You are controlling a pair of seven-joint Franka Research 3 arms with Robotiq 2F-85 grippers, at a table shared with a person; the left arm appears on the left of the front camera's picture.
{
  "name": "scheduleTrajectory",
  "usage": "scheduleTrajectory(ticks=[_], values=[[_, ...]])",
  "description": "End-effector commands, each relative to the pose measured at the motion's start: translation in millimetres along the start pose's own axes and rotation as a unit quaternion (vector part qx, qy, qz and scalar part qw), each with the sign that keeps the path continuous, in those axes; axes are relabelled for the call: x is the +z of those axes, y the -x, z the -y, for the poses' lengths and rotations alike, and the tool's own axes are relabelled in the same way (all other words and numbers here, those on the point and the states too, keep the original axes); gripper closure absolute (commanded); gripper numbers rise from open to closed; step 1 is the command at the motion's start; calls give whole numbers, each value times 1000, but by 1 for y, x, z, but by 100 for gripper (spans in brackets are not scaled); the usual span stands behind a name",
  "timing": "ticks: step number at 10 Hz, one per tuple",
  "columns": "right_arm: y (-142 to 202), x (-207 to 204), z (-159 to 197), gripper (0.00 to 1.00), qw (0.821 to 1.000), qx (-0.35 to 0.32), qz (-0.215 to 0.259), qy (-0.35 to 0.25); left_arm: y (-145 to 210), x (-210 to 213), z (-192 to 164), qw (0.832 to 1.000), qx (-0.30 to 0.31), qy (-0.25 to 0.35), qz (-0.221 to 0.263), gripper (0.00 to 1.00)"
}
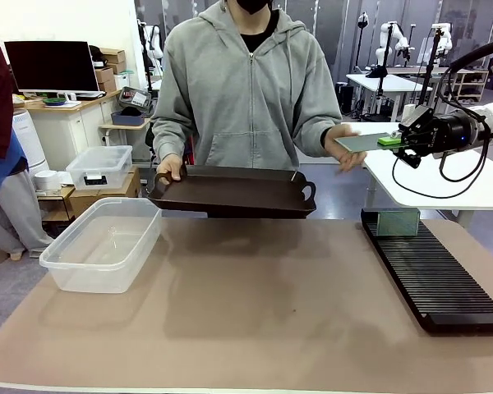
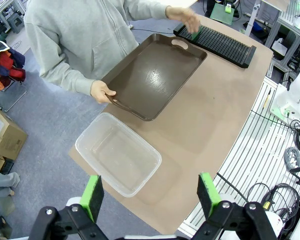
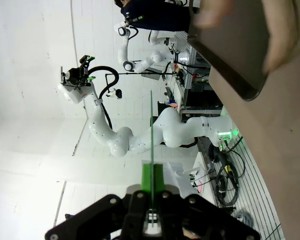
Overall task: Sort PCBs into racks and boxes based on the side picked up.
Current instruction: If the short side of the Blank PCB is picked up, insert it into the PCB Rack ; if the long side is picked up, place it in the Organizing box.
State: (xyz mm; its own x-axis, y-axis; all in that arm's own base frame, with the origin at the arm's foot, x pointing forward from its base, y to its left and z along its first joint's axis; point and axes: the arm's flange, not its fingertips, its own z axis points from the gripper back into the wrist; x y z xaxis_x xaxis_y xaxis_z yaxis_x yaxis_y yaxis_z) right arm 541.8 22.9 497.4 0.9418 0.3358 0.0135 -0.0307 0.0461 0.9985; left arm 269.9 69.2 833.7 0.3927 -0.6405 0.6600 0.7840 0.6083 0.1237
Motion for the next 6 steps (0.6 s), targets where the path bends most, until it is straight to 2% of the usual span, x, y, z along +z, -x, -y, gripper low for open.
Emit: scheduleTrajectory(ticks=[1,2,3,4,6], values=[[0,0,0,98,1000,0,0,0,1,-1,1,1000,3,1,0,0],[5,3,-10,98,999,44,12,19,1,-1,1,1000,3,1,0,0],[13,9,-24,98,989,136,24,51,1,-1,1,1000,3,1,0,0],[21,13,-38,98,975,200,46,85,1,-1,1,1000,3,1,0,0],[40,22,-63,98,945,275,82,154,1,-1,1,1000,3,1,0,0]])
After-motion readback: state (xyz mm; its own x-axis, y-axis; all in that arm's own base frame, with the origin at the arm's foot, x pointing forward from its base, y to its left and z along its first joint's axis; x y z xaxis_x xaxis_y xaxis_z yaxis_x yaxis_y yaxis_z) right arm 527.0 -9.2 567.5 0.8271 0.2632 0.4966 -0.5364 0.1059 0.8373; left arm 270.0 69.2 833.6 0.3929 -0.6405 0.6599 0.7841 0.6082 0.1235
